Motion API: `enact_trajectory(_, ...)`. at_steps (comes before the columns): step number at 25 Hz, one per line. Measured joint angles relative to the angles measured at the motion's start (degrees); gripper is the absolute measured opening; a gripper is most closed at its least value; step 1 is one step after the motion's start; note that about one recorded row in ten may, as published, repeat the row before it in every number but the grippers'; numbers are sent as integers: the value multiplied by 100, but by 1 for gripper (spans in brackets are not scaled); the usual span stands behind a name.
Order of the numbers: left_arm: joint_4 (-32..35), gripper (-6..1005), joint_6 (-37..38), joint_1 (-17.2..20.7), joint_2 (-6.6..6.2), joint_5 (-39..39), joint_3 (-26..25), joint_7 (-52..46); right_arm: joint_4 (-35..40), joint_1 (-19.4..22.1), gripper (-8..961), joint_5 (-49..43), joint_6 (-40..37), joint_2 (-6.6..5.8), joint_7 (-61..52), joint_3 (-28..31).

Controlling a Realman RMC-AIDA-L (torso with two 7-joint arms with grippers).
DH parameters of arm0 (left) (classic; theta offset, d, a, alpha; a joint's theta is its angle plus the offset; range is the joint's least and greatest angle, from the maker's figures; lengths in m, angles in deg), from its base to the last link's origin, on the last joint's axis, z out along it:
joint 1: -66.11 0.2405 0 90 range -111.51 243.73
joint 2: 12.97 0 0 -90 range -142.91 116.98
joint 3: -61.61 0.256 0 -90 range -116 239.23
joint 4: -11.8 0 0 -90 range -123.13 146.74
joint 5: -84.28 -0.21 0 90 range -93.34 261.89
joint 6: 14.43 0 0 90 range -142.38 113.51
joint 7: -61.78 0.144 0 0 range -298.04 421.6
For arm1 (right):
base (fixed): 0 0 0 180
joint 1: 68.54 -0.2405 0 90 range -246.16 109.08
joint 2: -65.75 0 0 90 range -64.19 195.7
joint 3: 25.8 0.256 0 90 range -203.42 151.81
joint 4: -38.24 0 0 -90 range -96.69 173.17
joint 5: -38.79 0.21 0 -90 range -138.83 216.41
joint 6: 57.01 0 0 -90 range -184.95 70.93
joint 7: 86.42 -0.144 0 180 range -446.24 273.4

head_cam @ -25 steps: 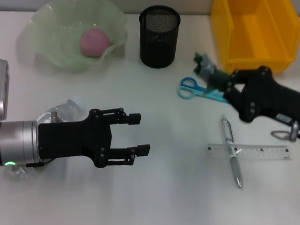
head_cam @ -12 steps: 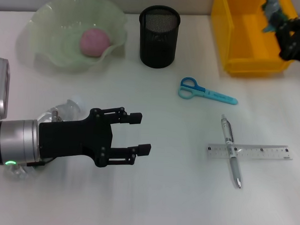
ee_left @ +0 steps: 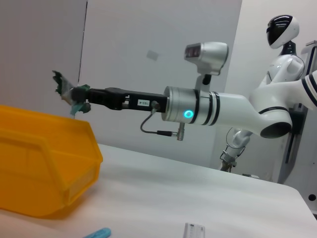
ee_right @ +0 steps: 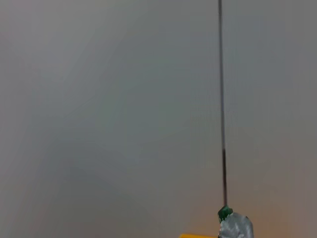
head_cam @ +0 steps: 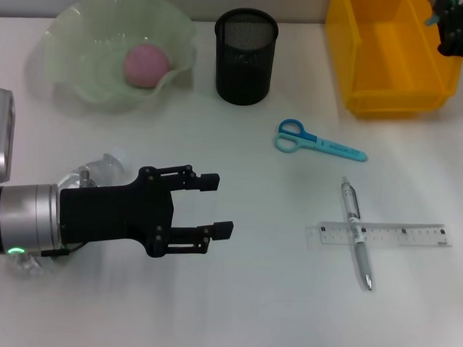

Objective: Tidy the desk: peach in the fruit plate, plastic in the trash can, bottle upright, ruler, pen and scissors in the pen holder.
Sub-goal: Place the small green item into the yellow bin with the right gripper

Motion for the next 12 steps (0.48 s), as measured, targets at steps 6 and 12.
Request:
enact_trajectory(6,1,744,0,0,0,4,0,0,-24,-79,2,4,166,7,0,9)
enact_trajectory(12,1,743,-1,0,0,4,0,0,-17,-76,1,7,170,7,0,11)
